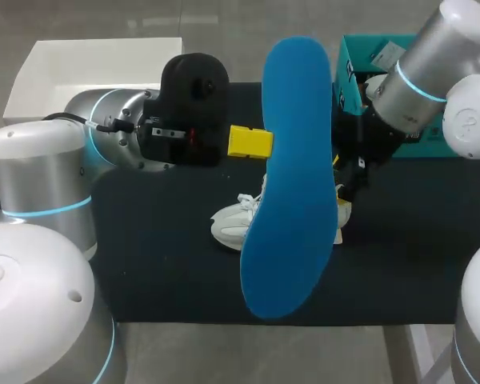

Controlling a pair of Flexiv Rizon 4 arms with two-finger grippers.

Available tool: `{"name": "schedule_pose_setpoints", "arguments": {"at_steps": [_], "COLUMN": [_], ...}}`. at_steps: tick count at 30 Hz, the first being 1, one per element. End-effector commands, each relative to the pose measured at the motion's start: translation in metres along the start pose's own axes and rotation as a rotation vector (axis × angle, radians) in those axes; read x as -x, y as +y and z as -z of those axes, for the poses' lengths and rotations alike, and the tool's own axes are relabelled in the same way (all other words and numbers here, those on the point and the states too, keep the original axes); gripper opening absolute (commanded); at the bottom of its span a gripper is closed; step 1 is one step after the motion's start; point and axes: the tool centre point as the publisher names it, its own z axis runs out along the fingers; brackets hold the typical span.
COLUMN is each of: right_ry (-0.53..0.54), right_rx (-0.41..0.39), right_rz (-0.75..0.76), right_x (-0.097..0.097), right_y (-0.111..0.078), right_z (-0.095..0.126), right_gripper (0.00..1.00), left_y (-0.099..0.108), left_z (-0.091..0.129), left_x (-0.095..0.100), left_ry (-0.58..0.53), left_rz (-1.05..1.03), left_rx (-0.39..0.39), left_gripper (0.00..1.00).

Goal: Take the shoe out of the shoebox, open the shoe tongue, remove and reinsert the insole, then place the shoe into the shoebox

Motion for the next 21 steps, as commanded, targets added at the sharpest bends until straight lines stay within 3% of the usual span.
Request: {"name": "schedule_pose_setpoints", "arguments": {"at_steps": [1, 6, 9, 15, 21], "right_ry": [-0.005, -0.005, -0.009, -0.024, -0.014], "right_rx": [-0.154, -0.172, -0.249, -0.332, -0.350], "right_rz": [-0.004, -0.005, -0.026, -0.048, -0.034], "right_x": [-0.001, -0.002, -0.003, -0.004, -0.002], "right_y": [0.000, 0.001, 0.006, 0.014, 0.017], "right_z": [0.000, 0.004, 0.011, 0.021, 0.019], "right_gripper": [1.00, 1.00, 1.00, 1.00, 1.00], "left_y": [0.000, 0.000, 0.000, 0.000, 0.000], "left_z": [-0.001, -0.001, -0.001, -0.001, -0.001], "left_x": [0.000, 0.000, 0.000, 0.000, 0.000], "left_ry": [0.000, 0.000, 0.000, 0.000, 0.000], "left_rz": [-0.001, -0.001, -0.001, -0.001, -0.001], "left_rx": [-0.001, -0.001, -0.001, -0.001, -0.001], "left_gripper": [0.00, 0.00, 0.00, 0.00, 0.00]}}
